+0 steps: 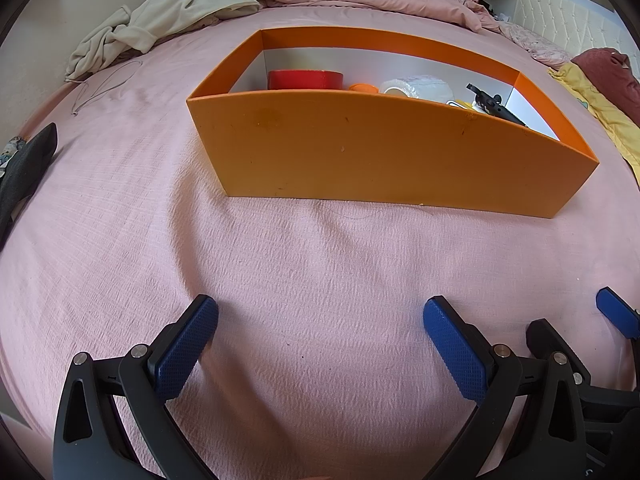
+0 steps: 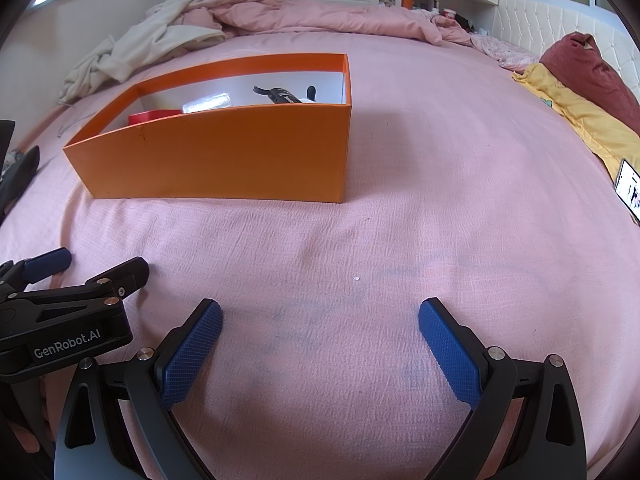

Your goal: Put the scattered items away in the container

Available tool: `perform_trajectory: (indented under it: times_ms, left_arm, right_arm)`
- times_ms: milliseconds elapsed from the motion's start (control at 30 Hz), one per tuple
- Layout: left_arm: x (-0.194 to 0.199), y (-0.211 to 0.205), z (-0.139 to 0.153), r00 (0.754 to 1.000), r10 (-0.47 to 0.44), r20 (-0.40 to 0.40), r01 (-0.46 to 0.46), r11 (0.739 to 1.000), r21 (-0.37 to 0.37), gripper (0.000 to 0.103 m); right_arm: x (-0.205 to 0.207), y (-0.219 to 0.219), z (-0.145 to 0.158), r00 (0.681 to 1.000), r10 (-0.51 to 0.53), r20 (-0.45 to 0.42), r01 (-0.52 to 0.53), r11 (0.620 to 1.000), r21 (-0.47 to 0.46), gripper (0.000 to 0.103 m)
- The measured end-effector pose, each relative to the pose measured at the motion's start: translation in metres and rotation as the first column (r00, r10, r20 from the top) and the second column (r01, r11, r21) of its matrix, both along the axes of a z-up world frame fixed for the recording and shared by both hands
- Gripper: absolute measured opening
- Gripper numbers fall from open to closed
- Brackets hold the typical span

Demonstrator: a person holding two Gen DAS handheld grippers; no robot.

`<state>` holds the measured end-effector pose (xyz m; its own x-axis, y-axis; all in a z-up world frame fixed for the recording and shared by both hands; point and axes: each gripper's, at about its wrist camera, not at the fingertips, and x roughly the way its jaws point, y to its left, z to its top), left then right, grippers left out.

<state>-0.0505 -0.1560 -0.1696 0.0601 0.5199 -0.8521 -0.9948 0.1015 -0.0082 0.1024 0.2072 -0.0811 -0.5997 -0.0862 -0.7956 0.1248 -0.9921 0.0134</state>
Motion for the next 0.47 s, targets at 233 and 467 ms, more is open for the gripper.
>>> perform_trajectory:
  times_ms: [233,467]
  left_arm:
    - [0.0002,-0.0001,-0.0001,1.0,0.0,0.0,0.0,1.0,0.0,0.103]
    - [-0.0004,0.0002,0.0012,1.0,0.002,-0.004,-0.002,1.0,0.001,0.103]
  right_arm:
    - [0.0004,-0.0004,-0.0001,1.0,0.0,0.0,0.0,1.0,0.0,0.099]
    - [0.0007,-0.0011,-0.0002,1.0,-0.001,0.0,0.001,1.0,0.0,0.099]
